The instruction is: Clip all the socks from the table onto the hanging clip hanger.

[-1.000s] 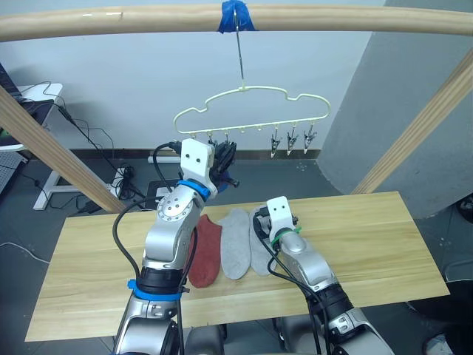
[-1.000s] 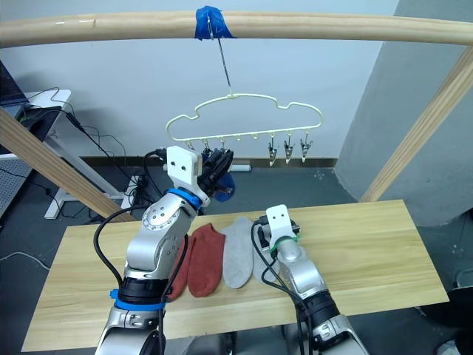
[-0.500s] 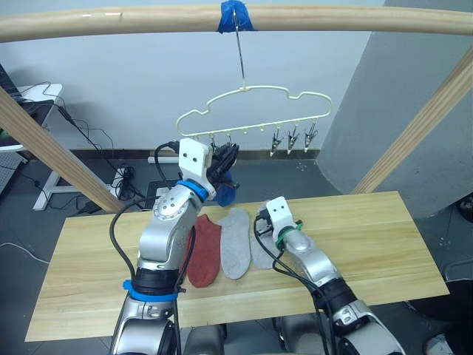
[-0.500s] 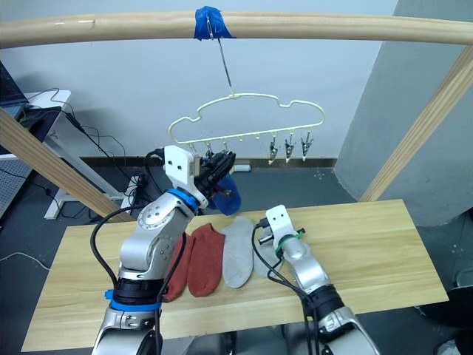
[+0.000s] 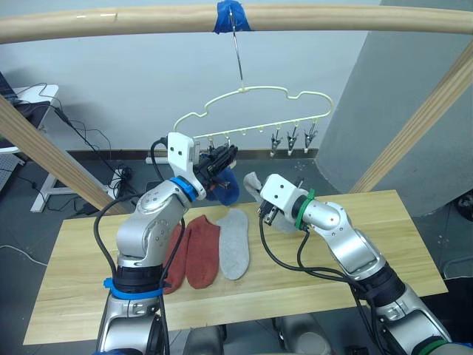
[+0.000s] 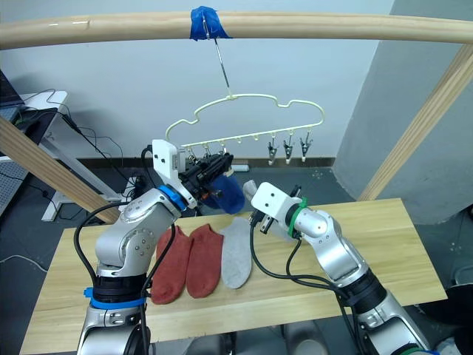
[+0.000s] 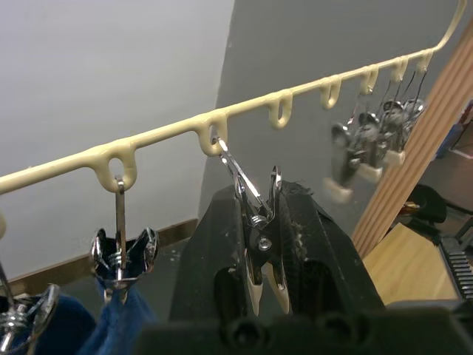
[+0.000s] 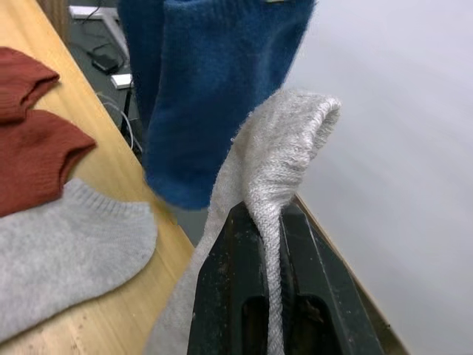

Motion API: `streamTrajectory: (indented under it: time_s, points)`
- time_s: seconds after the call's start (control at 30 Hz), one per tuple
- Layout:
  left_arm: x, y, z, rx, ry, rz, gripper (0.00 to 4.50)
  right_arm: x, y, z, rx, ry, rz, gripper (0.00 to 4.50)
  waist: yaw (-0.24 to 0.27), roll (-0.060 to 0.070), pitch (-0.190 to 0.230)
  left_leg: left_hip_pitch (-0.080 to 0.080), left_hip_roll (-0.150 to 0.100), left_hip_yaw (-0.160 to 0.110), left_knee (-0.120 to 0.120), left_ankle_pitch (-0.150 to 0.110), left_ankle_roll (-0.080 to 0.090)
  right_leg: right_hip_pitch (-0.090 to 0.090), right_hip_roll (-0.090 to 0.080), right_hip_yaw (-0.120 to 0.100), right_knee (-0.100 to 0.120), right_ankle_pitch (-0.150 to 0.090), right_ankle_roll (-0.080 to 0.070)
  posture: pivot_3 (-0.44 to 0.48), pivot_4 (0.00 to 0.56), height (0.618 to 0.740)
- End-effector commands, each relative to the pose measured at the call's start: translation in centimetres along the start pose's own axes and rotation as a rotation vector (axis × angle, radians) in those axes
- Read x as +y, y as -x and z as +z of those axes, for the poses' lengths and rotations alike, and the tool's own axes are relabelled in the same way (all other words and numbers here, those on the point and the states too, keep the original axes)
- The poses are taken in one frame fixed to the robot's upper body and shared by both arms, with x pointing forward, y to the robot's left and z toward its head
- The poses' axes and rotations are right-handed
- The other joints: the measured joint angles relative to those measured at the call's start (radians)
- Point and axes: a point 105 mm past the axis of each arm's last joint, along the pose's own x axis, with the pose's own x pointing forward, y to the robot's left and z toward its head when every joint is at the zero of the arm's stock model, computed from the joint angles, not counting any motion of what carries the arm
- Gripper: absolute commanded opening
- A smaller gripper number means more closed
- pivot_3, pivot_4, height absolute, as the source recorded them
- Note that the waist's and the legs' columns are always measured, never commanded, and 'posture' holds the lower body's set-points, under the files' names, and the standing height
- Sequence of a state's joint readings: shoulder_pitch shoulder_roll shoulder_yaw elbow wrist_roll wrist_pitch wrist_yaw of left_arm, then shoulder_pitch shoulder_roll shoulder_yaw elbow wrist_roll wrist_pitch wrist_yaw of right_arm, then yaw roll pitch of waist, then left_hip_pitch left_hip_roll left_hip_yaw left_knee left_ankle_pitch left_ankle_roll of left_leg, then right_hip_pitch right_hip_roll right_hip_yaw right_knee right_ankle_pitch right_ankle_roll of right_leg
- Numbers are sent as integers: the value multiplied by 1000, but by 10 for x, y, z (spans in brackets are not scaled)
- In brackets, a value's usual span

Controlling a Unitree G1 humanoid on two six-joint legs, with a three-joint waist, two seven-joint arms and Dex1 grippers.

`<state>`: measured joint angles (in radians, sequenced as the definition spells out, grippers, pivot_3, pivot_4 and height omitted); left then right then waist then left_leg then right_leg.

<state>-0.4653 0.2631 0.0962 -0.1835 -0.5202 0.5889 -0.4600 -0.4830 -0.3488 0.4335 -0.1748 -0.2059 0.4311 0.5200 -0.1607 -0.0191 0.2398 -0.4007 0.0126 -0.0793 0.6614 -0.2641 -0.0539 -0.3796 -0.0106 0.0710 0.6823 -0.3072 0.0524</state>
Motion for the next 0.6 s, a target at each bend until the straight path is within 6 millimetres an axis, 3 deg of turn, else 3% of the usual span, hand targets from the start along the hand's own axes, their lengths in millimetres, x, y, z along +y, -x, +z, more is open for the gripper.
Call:
streamTrajectory:
  time_s: [0.03,0.6]
  points:
    - [-12,-1,20,-62,-2,-74,292,-1,4,15,-39,41,32,0,-1,0,0,0,0,0,0,0,0,0,0,0,0,0,0,-248,225,740]
    - [-13,2,26,-30,88,-122,292,1,-4,42,-69,119,143,0,-9,0,0,0,0,0,0,0,0,-1,0,0,0,0,0,-280,220,740]
